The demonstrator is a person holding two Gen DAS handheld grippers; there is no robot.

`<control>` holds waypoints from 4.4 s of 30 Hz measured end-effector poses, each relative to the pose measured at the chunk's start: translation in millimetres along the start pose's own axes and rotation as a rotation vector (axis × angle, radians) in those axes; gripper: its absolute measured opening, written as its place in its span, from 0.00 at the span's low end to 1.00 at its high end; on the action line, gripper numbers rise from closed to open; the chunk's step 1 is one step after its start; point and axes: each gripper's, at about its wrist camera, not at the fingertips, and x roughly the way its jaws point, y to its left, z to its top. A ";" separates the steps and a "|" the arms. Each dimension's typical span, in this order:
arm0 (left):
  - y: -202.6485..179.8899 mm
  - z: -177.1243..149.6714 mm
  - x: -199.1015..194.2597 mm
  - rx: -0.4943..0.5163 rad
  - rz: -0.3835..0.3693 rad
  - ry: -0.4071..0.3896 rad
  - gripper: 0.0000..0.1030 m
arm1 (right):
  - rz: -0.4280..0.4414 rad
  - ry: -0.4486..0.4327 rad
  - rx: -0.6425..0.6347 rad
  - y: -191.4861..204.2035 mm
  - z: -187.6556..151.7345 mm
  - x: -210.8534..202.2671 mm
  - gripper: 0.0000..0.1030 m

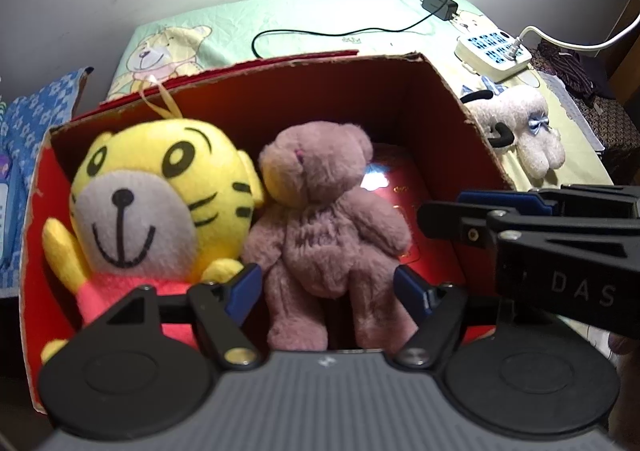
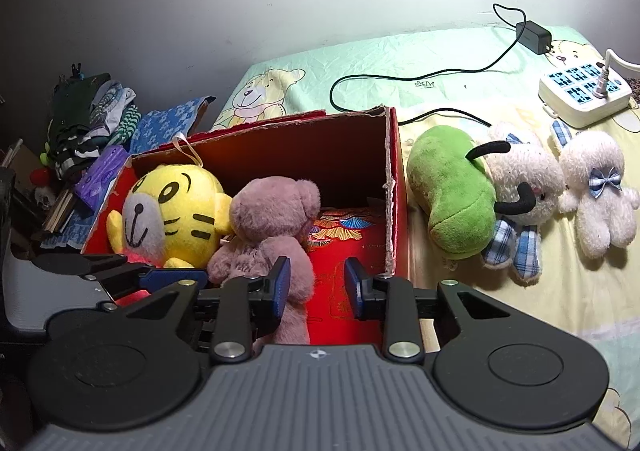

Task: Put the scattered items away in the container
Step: 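Open the right gripper to release the teddy bear in the box, then move the right gripper to the white bunny plush with blue bow, then close the right gripper on the white bunny's body, then lift the bunny with the right gripper and carry it to the red box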

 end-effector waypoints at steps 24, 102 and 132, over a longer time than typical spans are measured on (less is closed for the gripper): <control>-44.5 4.2 -20.4 -0.084 0.257 -0.023 0.75 | 0.233 0.028 -0.011 -41.6 7.5 -26.4 0.30; -232.0 115.4 177.2 -0.015 -0.255 0.009 0.79 | 0.152 0.050 0.322 -326.7 56.0 30.9 0.61; -271.3 52.0 111.8 0.236 -0.300 0.029 0.62 | 0.184 0.122 0.400 -308.5 5.9 -29.3 0.48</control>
